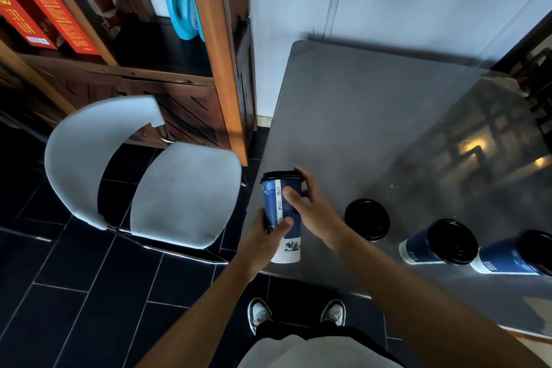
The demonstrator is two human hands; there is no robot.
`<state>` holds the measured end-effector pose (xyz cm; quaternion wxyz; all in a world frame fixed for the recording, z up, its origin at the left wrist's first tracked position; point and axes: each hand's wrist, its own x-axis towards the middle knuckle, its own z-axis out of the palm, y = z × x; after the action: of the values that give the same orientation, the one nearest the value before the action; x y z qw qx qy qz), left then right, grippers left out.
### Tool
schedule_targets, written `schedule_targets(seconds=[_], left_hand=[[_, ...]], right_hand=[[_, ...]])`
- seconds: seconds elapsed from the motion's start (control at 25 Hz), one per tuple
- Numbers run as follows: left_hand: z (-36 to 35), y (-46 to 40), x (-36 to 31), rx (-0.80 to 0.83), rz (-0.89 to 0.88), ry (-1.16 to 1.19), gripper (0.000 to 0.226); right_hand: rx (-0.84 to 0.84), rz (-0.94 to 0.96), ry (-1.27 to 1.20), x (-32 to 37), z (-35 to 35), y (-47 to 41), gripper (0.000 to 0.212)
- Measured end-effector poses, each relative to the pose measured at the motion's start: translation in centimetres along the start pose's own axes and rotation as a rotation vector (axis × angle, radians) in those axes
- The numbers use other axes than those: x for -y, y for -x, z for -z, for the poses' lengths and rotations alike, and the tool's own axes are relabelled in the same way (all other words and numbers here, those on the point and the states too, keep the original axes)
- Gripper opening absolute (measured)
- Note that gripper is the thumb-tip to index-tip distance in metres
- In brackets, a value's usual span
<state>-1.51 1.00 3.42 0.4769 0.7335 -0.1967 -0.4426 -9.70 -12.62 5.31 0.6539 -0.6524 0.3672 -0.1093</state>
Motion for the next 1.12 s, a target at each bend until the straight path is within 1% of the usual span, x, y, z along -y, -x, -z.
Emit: schedule_targets(seconds=[0.04,0.12,0.2,0.24,0.28,0.4,0.48,0.56,0.72,0.76,0.8,0.88,0.92,1.0,1.08,1.12], left_hand=[[-0.2,0.7,-0.6,-0.032,0.025,0.036,0.043],[-0.6,1.6,-1.6,-0.051,0.1,0.205,0.057],[-0.6,2.3,-2.3,-0.033,0.19,0.365,0.056],[-0.5,2.7,-2.8,-0.022,0.235,0.401,0.055],[-0.4,3.0,-3.2,-0.007,0.272,0.418,0.052],[-0.3,4.0,-4.2,0.039,0.401,0.448,0.043],[-0.3,4.3,-4.3,0.061,0.49,0.44,0.045],[-0.5,4.5,-4.1,0.059,0.539,0.447,0.048],[-1.0,4.7,-4.6,0.015,0.475,0.559,0.049],[-1.0,4.8,-4.5,0.033,0.486,0.532,0.054],[-0.8,4.9,-4.3,0.064,0.512,0.443,0.064],[-0.6,4.9,-4.0,0.137,0.533,0.192,0.09],[-0.4,4.8,-4.0,0.153,0.524,0.099,0.096],[-0.5,4.6,-3.5,0.132,0.458,0.037,0.093],[-0.4,4.5,-3.2,0.105,0.394,0.095,0.081],[-0.3,4.5,-3.1,0.12,0.371,0.154,0.075]], right_hand=[[-0.018,-0.031,-0.068,-0.1,-0.1,0.0,0.057],[-0.04,-0.137,-0.191,-0.3,-0.4,0.2,0.053],[-0.054,-0.269,-0.255,-0.7,-1.0,0.8,0.051],[-0.067,-0.318,-0.287,-1.0,-1.4,1.1,0.048],[-0.073,-0.357,-0.323,-1.4,-1.9,1.3,0.047],[-0.068,-0.449,-0.417,-1.7,-3.0,2.0,0.051],[-0.08,-0.486,-0.449,-1.8,-3.1,2.4,0.052],[-0.104,-0.528,-0.497,-2.0,-3.1,2.7,0.053],[-0.125,-0.619,-0.606,-2.0,-2.9,3.2,0.058],[-0.119,-0.649,-0.627,-1.9,-2.6,3.4,0.06],[-0.1,-0.684,-0.672,-1.7,-2.4,3.7,0.062],[-0.037,-0.736,-0.76,-1.0,-2.2,4.2,0.066],[-0.017,-0.735,-0.769,-0.8,-2.2,4.4,0.068],[0.003,-0.711,-0.721,-0.6,-2.2,4.2,0.068],[0.033,-0.71,-0.723,-0.2,-2.1,4.1,0.068],[0.035,-0.722,-0.732,0.0,-2.0,4.1,0.069]])
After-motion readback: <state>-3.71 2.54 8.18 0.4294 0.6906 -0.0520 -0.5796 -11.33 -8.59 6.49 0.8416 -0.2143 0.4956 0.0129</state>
